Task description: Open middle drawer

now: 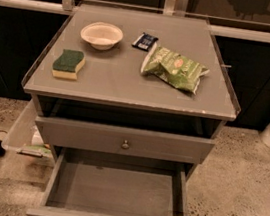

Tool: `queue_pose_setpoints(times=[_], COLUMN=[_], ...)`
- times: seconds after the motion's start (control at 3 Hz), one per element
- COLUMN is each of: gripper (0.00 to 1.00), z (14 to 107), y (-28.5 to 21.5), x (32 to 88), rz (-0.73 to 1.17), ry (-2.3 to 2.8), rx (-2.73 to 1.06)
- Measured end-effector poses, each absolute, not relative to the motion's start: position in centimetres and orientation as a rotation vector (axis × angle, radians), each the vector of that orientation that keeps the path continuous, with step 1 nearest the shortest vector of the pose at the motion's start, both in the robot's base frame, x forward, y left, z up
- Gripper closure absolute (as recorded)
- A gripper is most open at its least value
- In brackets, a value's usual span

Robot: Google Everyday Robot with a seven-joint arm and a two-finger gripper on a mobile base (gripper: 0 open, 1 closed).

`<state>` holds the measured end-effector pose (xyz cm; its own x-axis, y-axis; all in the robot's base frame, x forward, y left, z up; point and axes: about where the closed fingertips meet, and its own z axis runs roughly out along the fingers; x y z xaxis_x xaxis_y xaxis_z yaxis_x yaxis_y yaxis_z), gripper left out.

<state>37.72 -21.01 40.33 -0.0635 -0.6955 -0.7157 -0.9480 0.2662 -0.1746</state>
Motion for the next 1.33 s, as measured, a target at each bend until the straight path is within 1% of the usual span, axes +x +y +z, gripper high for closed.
queue_pose_setpoints(times=[0.67,1.0,1.33], gripper=[1.0,0.81,0.57], z=[40.6,40.6,40.6], y=[-21.2,-21.2,-21.2], x=[35.5,35.5,35.5], rz=[0.444,0.444,0.444], ry=[1.841,1.841,1.841], rx=[-1.483,-1.483,-1.483])
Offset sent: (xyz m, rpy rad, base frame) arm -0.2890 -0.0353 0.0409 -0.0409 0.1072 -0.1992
